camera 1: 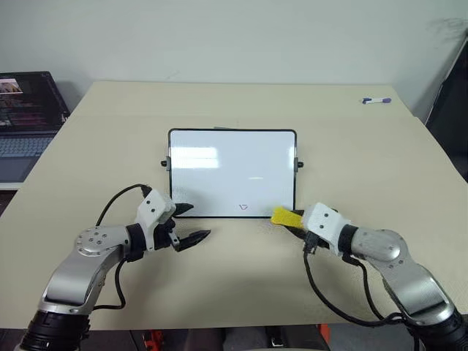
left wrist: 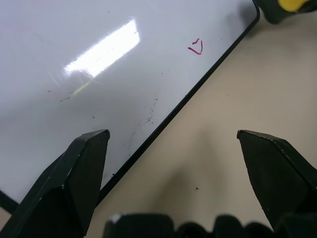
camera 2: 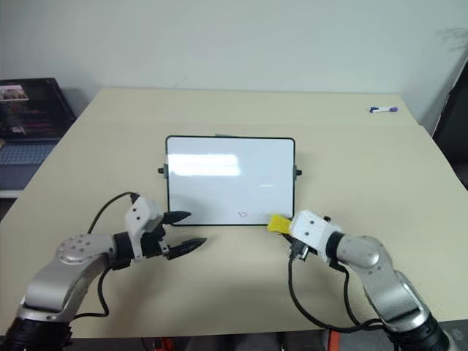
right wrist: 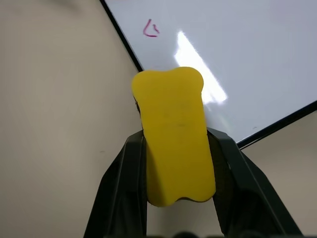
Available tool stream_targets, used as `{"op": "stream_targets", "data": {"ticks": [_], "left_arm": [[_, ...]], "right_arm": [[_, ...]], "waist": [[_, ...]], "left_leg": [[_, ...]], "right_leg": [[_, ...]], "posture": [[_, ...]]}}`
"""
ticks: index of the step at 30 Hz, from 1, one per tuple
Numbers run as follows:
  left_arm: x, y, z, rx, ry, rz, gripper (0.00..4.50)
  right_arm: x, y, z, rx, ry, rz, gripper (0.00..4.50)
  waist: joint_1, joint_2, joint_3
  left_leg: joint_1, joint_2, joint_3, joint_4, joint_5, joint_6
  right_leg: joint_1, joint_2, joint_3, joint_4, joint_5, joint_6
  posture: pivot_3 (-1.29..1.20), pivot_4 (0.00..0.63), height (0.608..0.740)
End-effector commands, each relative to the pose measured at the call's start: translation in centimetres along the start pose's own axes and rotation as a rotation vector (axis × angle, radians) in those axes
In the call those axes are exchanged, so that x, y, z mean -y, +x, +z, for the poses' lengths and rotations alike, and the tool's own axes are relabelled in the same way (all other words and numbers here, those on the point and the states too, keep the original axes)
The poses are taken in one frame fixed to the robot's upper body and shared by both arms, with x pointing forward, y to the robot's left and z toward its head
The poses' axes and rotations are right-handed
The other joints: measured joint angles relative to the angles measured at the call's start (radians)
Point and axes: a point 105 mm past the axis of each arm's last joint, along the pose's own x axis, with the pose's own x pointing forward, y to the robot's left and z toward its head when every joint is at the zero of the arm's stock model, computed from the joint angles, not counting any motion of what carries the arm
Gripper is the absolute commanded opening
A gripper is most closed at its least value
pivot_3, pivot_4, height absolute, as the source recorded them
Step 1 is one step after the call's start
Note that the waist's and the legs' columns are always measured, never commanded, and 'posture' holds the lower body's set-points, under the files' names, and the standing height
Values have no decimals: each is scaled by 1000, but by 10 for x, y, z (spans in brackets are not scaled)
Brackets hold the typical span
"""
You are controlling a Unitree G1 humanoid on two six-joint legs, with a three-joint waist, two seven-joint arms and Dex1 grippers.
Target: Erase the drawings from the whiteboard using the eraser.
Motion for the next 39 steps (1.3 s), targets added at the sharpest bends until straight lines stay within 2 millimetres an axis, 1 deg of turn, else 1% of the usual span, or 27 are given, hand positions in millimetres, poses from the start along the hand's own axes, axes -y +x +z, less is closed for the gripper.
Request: {"op": "stream_targets", "data": {"ticks": [1,4,7,9,11,15,17,21,24,26,29,32,34,35,37,39], "left_arm": [[5,3,7,18,33,-37,4500],[6,4,8,19,35,-46,4500],[5,4,8,18,33,-48,4500],[2,2,8,17,26,-49,4500],[2,2,7,15,26,-54,4500],[2,3,8,14,27,-63,4500],[2,4,8,17,27,-66,4500],[4,8,12,23,29,-73,4500],[5,9,13,23,30,-78,4500],[5,9,15,25,31,-78,4500],[6,9,17,27,31,-79,4500],[6,9,18,27,29,-78,4500],[7,9,19,26,28,-78,4500],[7,9,19,26,28,-78,4500],[7,9,19,27,27,-78,4500],[7,9,20,28,27,-79,4500]], "right_arm": [[14,17,20,55,-218,-60,1300],[22,31,26,62,-345,-75,1300],[26,43,29,63,-440,-69,1300],[21,53,31,62,-494,-22,1300],[14,59,31,60,-524,26,1300],[-6,63,26,47,-545,149,1300],[-3,66,29,52,-549,128,1300],[18,72,37,64,-557,33,1300],[18,75,38,64,-560,38,1300],[12,77,33,50,-561,83,1300],[1,73,21,16,-554,169,1300],[-4,70,14,-4,-552,208,1299],[6,71,16,7,-552,150,1299],[13,72,21,21,-546,109,1299],[29,75,35,67,-518,6,1299],[40,75,45,106,-485,-66,1299]], "waist": [[1,0,0],[3,0,0],[4,0,0],[4,0,0],[4,0,0],[4,-1,0],[4,0,0],[3,0,0],[3,-1,0],[4,-1,0],[4,-1,0],[4,-1,0],[4,-1,0],[4,-1,0],[4,-1,0],[4,-1,0]], "left_leg": [[0,0,0,0,0,0],[-1,0,0,0,0,0],[-1,0,0,0,0,0],[-1,0,0,0,0,0],[-1,0,0,0,0,0],[-1,0,0,1,0,0],[-1,0,0,1,0,0],[0,0,0,1,0,0],[0,0,0,1,0,0],[0,0,0,1,0,0],[0,0,0,1,0,0],[1,0,0,1,0,0],[1,0,0,1,0,0],[1,0,0,2,0,0],[1,0,0,2,0,0],[1,0,0,2,0,0]], "right_leg": [[0,0,0,0,0,0],[-1,0,0,0,0,0],[-1,0,1,0,1,-2],[-1,0,1,0,2,-4],[-1,0,1,0,3,-4],[0,0,0,0,3,-5],[0,0,0,0,3,-5],[0,0,1,1,3,-5],[0,0,1,2,3,-4],[0,0,1,2,3,-4],[0,0,1,2,3,-4],[1,0,1,1,3,-4],[1,0,1,1,3,-4],[1,0,1,1,3,-4],[1,0,1,1,3,-4],[1,0,1,2,4,-4]], "posture": [[0,150,740],[0,150,740],[0,150,740],[0,150,740],[0,150,740],[0,150,740],[0,150,740],[0,150,740],[0,150,740],[0,150,740],[0,150,740],[0,150,740],[0,150,740],[0,150,740],[0,150,740],[0,150,740]]}}
